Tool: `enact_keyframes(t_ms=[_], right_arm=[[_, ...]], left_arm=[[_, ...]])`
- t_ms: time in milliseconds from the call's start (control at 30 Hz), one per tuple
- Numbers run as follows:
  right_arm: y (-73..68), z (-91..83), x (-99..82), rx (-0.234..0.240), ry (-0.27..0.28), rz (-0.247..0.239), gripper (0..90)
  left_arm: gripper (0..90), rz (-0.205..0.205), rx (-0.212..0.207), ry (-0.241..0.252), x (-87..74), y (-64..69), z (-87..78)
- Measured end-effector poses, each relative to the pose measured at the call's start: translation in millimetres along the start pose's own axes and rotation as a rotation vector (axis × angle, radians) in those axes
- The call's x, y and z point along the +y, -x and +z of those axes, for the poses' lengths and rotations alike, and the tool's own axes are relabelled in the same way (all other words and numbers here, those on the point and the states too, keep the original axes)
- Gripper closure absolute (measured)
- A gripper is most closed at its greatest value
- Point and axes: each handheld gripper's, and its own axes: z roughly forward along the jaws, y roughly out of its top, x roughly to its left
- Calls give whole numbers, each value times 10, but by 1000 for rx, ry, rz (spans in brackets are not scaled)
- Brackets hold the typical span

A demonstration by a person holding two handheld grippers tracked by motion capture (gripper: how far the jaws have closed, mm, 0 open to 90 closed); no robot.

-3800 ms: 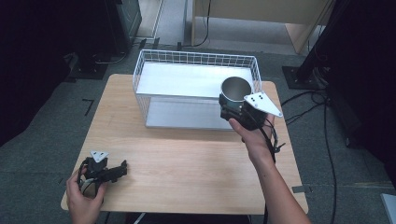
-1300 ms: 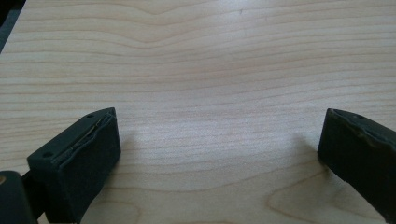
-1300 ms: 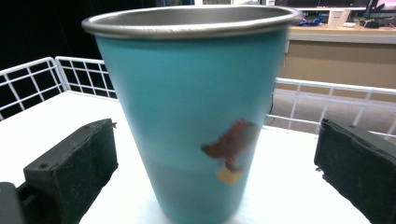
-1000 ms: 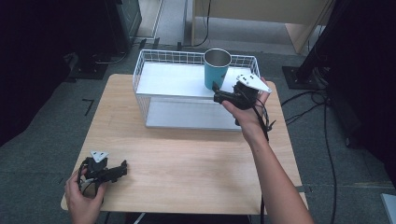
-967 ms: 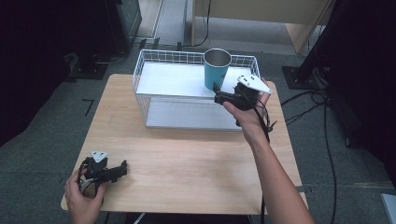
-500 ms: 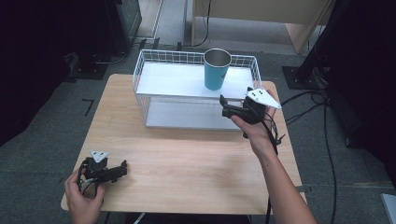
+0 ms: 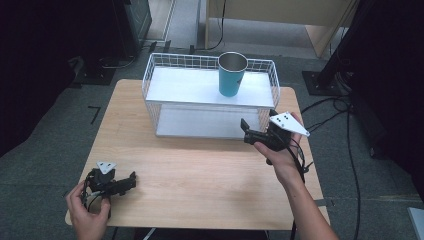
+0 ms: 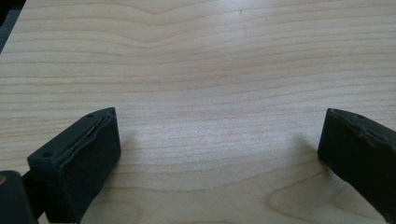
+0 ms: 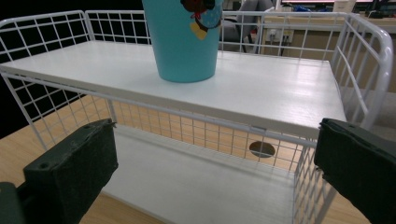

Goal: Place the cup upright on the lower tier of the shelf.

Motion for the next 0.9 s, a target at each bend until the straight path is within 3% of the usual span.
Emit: enact_keyframes(t_ms=[200, 900], right_arm=[[44, -88, -140, -9, -14, -18, 0], [264, -358, -624, -55, -67, 18, 0]], left_arm=[[0, 0, 0, 2, -1, 0, 1], [0, 0, -1, -1, -1, 0, 0]])
